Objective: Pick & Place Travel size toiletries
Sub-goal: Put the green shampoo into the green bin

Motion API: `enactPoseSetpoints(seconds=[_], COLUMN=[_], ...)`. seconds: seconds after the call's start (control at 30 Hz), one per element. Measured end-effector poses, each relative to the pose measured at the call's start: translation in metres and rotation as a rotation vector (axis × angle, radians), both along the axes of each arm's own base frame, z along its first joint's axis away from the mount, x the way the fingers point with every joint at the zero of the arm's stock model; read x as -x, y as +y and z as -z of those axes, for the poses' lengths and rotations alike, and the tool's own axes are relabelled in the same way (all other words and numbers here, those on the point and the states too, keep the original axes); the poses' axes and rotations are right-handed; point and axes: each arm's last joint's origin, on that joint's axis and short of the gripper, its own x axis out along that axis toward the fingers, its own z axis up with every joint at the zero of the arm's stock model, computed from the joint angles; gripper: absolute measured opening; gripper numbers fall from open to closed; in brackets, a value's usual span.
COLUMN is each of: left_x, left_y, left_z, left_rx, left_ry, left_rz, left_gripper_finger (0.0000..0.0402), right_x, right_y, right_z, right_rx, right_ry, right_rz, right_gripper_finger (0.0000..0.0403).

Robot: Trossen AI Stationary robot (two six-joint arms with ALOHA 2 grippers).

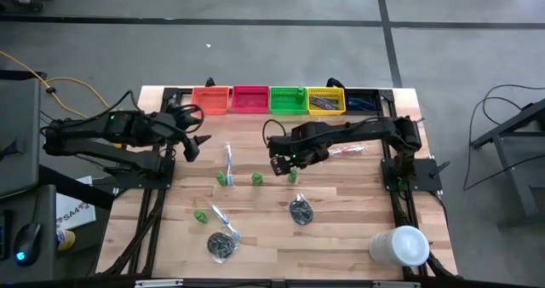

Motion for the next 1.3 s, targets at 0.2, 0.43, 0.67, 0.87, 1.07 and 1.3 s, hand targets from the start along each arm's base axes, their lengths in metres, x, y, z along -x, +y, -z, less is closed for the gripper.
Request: enactPoseSetpoints(seconds=[0.2,0.43,0.67,0.87,1.07,1.3], left_x=[0.005,0.011,0.011,0.011,0.011,0.011], left_y=[-0.001,-0.001,-0.001,-0.001,-0.001,-0.001], left_z=[0.011,0.016,0.016,0.016,0.016,0.016], left_rx=[0.007,0.023,0.024,0.032,0.032,0.031], left_ry=[0.014,-0.001,0.000,0.001,0.000,0.002], left_rz=[0.019,0.012,0.014,0.024,0.024,0.025], left_gripper_finger=[0.0280,0.0280,0.0280,0.0280,0.0280,0.0280], right_x=[-0.011,-0.017,-0.021,-0.022,-0.022,-0.023], right_y=[0.008,0.007,0.007,0.007,0.008,0.007], right_z=[0.024,0.043,0.063,0.063,0.063,0.062], right_rx=[-0.020,0.026,0.031,0.018,0.005,-0.027], right_ry=[0.046,0.100,0.164,0.156,0.155,0.139], right_rz=[0.007,0.036,0.015,0.015,0.004,-0.071], right_gripper_finger=[0.0291,0.0264,0.0238,0.0197,0.0126,0.0090])
